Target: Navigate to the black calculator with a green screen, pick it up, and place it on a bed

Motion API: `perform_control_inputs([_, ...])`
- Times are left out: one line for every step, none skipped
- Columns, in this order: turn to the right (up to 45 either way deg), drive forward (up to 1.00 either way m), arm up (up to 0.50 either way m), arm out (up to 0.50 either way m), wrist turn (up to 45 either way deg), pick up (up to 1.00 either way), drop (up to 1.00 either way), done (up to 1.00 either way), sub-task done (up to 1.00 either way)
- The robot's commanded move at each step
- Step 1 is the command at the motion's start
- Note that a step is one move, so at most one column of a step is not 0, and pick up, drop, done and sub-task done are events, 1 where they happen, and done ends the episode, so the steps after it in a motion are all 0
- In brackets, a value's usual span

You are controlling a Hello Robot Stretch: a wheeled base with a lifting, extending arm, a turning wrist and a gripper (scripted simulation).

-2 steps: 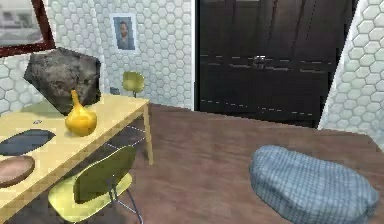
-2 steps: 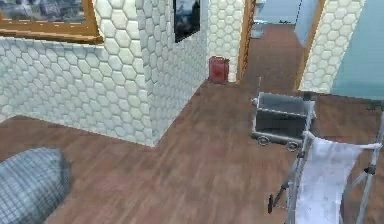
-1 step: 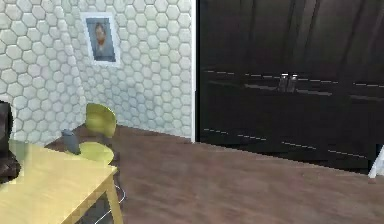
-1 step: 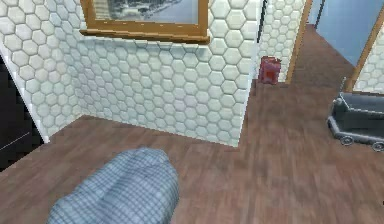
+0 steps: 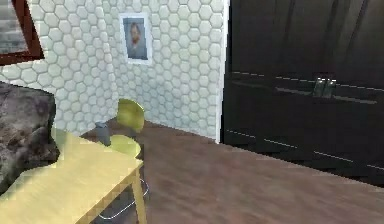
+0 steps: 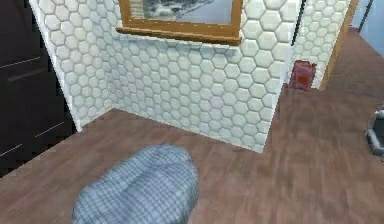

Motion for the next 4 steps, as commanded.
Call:
perform_control_inputs([0.0,0.5,0.0,0.0,0.0,0.0,0.0,0.0,0.0])
perform_control_inputs([-45.0,0.0,0.0,0.0,0.0,0.0,0.0,0.0,0.0])
perform_control_inputs([-45.0,0.0,0.0,0.0,0.0,0.0,0.0,0.0,0.0])
perform_control_inputs([-33.0,0.0,0.0,0.0,0.0,0.0,0.0,0.0,0.0])
